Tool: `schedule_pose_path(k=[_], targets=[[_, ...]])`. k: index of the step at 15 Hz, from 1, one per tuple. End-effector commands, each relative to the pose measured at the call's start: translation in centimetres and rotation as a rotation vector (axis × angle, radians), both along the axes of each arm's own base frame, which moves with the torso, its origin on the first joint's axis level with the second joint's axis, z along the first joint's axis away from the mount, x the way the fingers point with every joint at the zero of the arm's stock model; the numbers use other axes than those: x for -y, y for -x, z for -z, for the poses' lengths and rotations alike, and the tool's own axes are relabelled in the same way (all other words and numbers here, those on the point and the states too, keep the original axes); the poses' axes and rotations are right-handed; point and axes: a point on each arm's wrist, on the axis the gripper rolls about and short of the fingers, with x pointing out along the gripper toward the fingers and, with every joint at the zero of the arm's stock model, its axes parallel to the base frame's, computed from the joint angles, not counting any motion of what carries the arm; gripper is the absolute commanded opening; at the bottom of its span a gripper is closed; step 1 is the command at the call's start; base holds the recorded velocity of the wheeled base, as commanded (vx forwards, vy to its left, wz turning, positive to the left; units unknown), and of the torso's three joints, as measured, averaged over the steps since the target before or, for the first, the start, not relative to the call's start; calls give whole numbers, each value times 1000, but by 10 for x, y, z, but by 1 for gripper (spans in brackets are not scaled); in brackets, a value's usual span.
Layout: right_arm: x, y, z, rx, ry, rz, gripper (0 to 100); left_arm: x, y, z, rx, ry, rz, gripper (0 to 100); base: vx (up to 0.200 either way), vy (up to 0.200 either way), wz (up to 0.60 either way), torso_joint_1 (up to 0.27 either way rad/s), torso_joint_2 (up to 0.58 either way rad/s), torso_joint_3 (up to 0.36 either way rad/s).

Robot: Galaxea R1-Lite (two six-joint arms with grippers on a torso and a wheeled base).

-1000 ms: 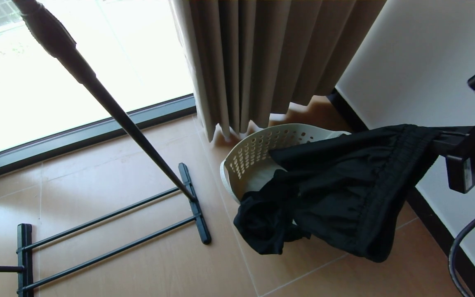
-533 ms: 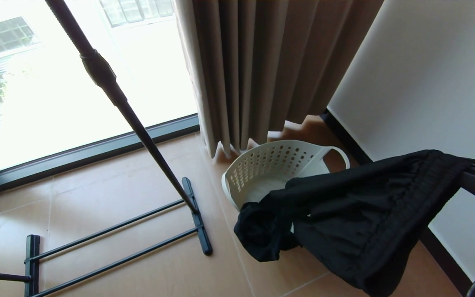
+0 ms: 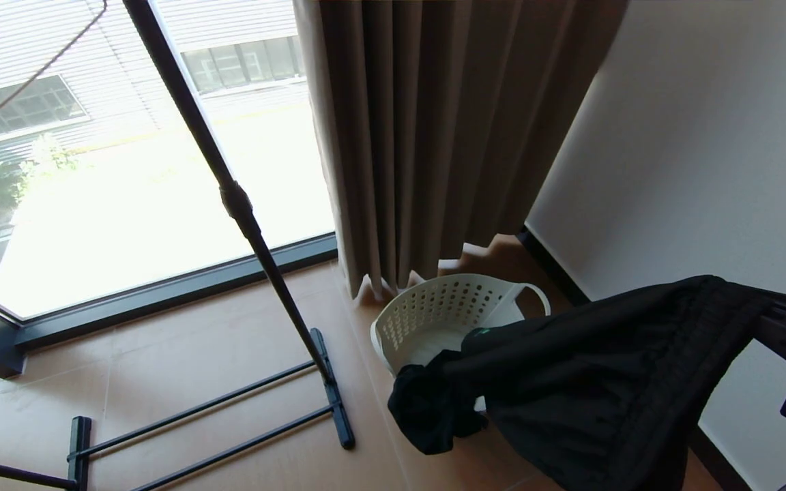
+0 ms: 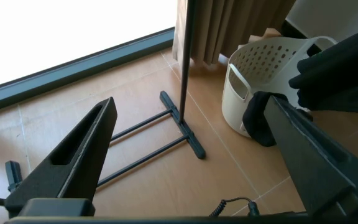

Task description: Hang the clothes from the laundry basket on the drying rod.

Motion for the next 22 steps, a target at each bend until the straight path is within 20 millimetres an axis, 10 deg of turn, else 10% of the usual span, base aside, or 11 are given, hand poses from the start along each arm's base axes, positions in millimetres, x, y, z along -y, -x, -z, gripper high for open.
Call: schedule_pose_path(k=[1,22], targets=[[0,0,2,-5,4,0,0,0,0,0,-1,1,-1,100,0,0,0,149,-486,-144],[-1,-1,13,-38,26,0,0,0,0,0,-1,1,-1,100,0,0,0,147,-393,-45]])
